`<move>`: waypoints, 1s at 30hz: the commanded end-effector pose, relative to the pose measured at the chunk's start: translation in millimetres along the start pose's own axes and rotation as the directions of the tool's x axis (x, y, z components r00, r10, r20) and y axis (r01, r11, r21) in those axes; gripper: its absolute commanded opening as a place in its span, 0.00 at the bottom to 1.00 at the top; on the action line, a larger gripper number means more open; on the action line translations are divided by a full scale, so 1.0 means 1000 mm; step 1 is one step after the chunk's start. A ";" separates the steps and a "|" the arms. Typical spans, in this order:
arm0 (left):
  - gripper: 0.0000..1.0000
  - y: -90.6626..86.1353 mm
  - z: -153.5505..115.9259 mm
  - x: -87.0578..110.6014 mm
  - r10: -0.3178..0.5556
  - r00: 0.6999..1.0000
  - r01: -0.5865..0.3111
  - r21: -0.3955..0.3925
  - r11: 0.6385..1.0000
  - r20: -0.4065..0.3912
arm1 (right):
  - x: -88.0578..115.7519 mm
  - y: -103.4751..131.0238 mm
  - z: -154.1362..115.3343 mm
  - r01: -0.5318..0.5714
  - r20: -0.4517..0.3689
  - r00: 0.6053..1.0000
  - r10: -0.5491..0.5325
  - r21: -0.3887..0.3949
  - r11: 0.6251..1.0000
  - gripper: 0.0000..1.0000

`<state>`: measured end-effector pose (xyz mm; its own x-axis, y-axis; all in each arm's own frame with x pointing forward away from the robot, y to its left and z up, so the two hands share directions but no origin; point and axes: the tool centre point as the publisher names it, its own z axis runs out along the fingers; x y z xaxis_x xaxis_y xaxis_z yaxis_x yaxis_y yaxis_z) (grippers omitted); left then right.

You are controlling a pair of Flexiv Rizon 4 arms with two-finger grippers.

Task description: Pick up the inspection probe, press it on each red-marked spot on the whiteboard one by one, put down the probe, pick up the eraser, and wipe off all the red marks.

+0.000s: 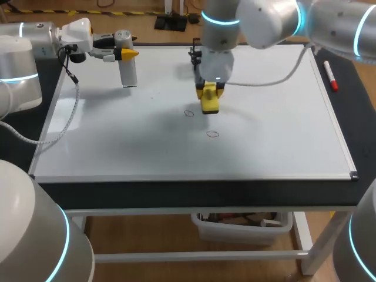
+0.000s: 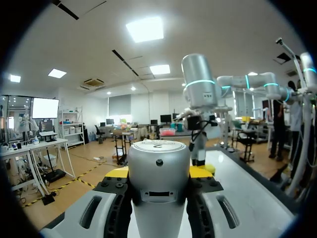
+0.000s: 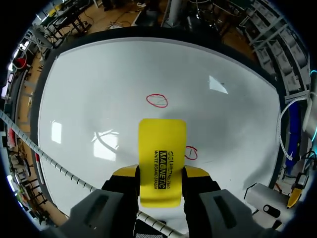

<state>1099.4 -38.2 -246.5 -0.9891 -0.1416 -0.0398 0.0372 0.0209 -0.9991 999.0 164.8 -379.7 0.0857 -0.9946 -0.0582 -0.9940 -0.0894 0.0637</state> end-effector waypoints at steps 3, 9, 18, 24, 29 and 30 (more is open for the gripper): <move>0.00 -0.002 0.000 0.002 0.003 1.000 -0.003 -0.001 1.000 0.006 | -0.028 -0.014 0.011 0.010 -0.030 0.999 -0.011 -0.030 1.000 0.00; 0.00 -0.002 0.000 0.002 0.003 1.000 -0.003 -0.001 1.000 0.006 | -0.051 -0.017 0.022 -0.016 -0.042 0.999 0.014 -0.041 0.999 0.00; 0.00 -0.002 0.000 0.002 0.003 1.000 -0.003 -0.001 1.000 0.006 | -0.076 -0.017 0.030 -0.020 -0.051 0.999 0.018 -0.031 0.999 0.00; 0.00 -0.002 0.000 0.002 0.003 1.000 -0.003 -0.001 1.000 0.006 | -0.084 -0.011 0.036 -0.013 -0.042 0.999 0.011 -0.033 0.999 0.00; 0.00 -0.002 0.000 0.002 0.003 1.000 -0.003 -0.001 1.000 0.006 | -0.086 -0.005 0.043 -0.009 -0.037 0.999 0.008 -0.046 0.999 0.00; 0.00 -0.002 0.000 0.002 0.003 1.000 -0.003 -0.001 1.000 0.006 | -0.086 -0.004 0.043 -0.008 -0.036 0.999 0.006 -0.047 0.999 0.00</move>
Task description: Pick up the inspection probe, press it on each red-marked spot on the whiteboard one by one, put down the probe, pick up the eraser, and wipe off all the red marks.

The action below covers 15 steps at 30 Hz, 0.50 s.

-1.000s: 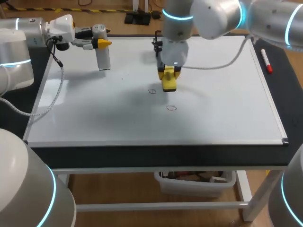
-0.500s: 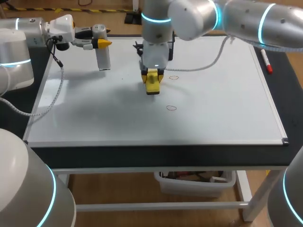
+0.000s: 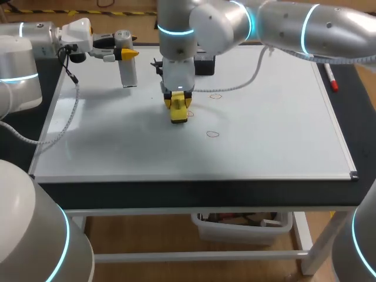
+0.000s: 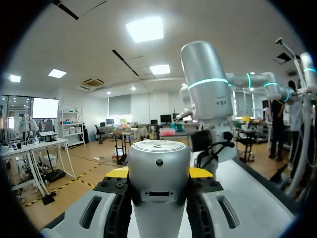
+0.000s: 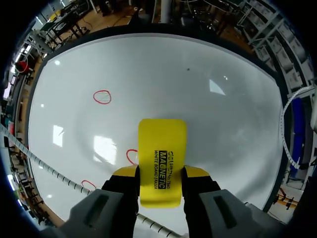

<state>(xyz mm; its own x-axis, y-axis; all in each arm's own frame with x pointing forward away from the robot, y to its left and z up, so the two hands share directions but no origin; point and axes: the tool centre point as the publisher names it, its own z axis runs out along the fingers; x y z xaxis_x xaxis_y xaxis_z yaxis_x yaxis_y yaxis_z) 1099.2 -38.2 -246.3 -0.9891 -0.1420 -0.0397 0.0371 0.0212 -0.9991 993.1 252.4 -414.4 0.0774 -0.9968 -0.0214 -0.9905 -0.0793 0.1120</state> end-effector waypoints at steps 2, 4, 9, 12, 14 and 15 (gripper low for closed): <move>0.00 -0.001 0.000 0.002 0.003 1.000 -0.003 0.000 1.000 0.005 | -0.001 0.001 0.006 0.006 0.006 1.000 -0.006 -0.004 1.000 0.00; 0.00 -0.001 0.000 0.002 0.003 1.000 -0.003 0.000 1.000 0.005 | -0.001 0.002 0.007 0.007 0.008 1.000 -0.007 -0.004 1.000 0.00; 0.00 -0.001 0.000 0.002 0.003 1.000 -0.003 0.000 1.000 0.005 | 0.001 0.004 0.010 0.010 0.012 1.000 -0.010 0.000 1.000 0.00; 0.00 -0.001 0.000 0.002 0.003 1.000 -0.003 0.000 1.000 0.005 | 0.005 0.006 0.011 0.009 0.012 1.000 -0.009 0.002 1.000 0.00; 0.00 -0.001 0.000 0.002 0.003 1.000 -0.003 0.000 1.000 0.005 | 0.009 0.007 0.012 0.002 0.010 1.000 -0.002 0.002 1.000 0.00; 0.00 -0.001 0.000 0.002 0.003 1.000 -0.003 0.000 1.000 0.005 | 0.011 0.008 0.013 -0.004 0.009 1.000 0.004 0.001 1.000 0.00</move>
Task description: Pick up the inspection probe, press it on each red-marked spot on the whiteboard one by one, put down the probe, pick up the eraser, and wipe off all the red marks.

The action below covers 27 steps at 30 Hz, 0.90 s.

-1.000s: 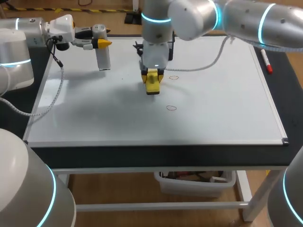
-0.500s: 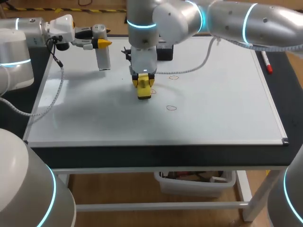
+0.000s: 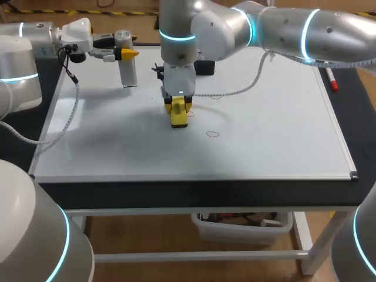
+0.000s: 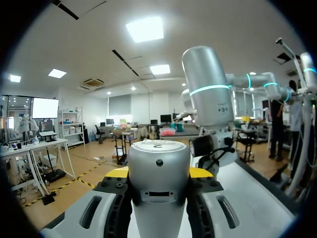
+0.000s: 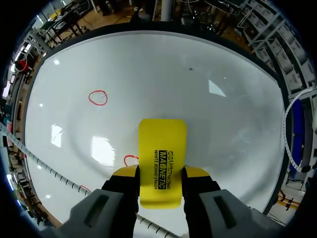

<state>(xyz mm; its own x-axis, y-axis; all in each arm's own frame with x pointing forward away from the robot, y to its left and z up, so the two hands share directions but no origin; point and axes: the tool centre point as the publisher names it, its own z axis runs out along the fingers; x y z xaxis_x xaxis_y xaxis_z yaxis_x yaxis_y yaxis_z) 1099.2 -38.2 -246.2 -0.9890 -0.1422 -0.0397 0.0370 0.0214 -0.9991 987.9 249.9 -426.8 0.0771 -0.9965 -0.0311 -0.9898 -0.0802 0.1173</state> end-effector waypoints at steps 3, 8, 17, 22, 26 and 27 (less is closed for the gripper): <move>0.00 -0.001 0.000 0.002 0.003 1.000 -0.003 0.000 1.000 0.005 | 0.017 0.005 0.002 -0.025 0.000 1.000 0.025 0.001 1.000 0.00; 0.00 -0.001 0.000 0.002 0.003 1.000 -0.003 0.000 1.000 0.005 | 0.030 0.005 0.002 -0.061 0.008 0.998 0.061 0.002 0.998 0.00; 0.00 -0.001 0.000 0.002 0.003 1.000 -0.003 0.000 1.000 0.005 | 0.054 0.004 0.002 -0.116 0.008 0.993 0.116 0.006 0.993 0.00; 0.00 -0.001 0.000 0.002 0.003 1.000 -0.003 0.000 1.000 0.005 | 0.060 0.003 -0.001 -0.131 0.010 0.991 0.131 0.012 0.991 0.00; 0.00 -0.001 0.000 0.002 0.003 1.000 -0.003 0.000 1.000 0.005 | 0.063 0.002 -0.012 -0.140 0.019 0.990 0.140 0.020 0.990 0.00; 0.00 -0.001 0.000 0.002 0.003 1.000 -0.003 0.000 1.000 0.005 | 0.064 0.001 -0.016 -0.140 0.020 0.990 0.139 0.021 0.990 0.00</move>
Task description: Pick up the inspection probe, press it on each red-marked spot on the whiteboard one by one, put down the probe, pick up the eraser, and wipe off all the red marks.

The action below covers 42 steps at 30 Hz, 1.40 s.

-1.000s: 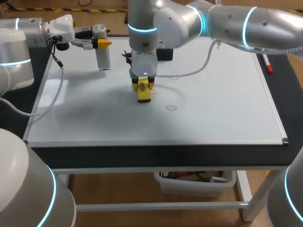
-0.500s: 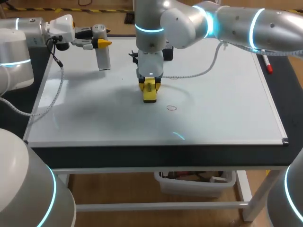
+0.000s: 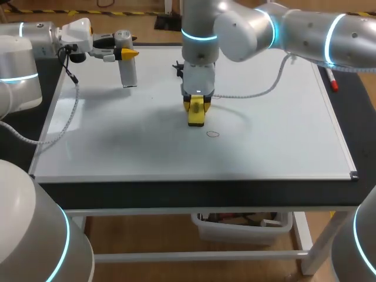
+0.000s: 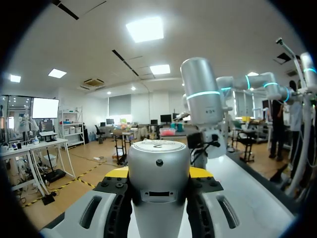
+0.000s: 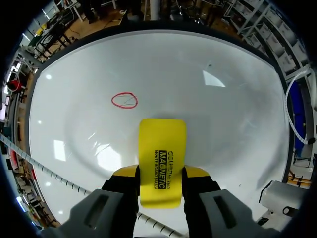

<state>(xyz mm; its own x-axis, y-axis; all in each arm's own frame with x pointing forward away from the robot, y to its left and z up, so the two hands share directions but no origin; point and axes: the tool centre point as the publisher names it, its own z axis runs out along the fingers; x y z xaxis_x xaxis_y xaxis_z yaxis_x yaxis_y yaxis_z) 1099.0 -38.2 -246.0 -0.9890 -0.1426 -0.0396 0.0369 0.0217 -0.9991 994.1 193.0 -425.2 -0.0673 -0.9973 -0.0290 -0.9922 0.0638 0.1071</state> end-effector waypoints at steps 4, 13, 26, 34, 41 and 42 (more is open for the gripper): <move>0.00 -0.001 0.000 0.002 0.003 1.000 -0.003 0.000 1.000 0.005 | 0.014 -0.008 -0.031 0.008 0.008 1.000 -0.009 0.016 1.000 0.00; 0.00 -0.001 0.000 0.002 0.003 1.000 -0.003 0.000 1.000 0.005 | 0.041 -0.023 -0.062 0.005 0.026 1.000 -0.006 0.038 0.999 0.00; 0.00 -0.001 0.000 0.002 0.003 1.000 -0.003 0.000 1.000 0.005 | 0.131 -0.028 -0.080 -0.119 0.047 0.992 0.116 0.075 0.990 0.00; 0.00 -0.001 0.000 0.002 0.003 1.000 -0.003 0.000 1.000 0.005 | 0.187 -0.028 -0.081 -0.221 0.042 0.975 0.218 0.079 0.972 0.00; 0.00 -0.001 0.000 0.002 0.003 1.000 -0.003 0.000 1.000 0.005 | 0.230 -0.027 -0.076 -0.295 0.018 0.956 0.294 0.075 0.953 0.00; 0.00 -0.001 0.000 0.002 0.003 1.000 -0.003 0.000 1.000 0.005 | 0.237 -0.026 -0.075 -0.309 0.020 0.951 0.308 0.073 0.948 0.00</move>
<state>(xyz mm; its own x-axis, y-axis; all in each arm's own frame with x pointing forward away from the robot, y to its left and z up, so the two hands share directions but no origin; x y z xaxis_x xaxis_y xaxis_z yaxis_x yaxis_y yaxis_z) 1098.8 -38.2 -245.7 -0.9889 -0.1432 -0.0396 0.0368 0.0221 -0.9991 1019.2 -27.3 -361.5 -0.3677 -0.9299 0.0033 -0.9291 0.3675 0.0401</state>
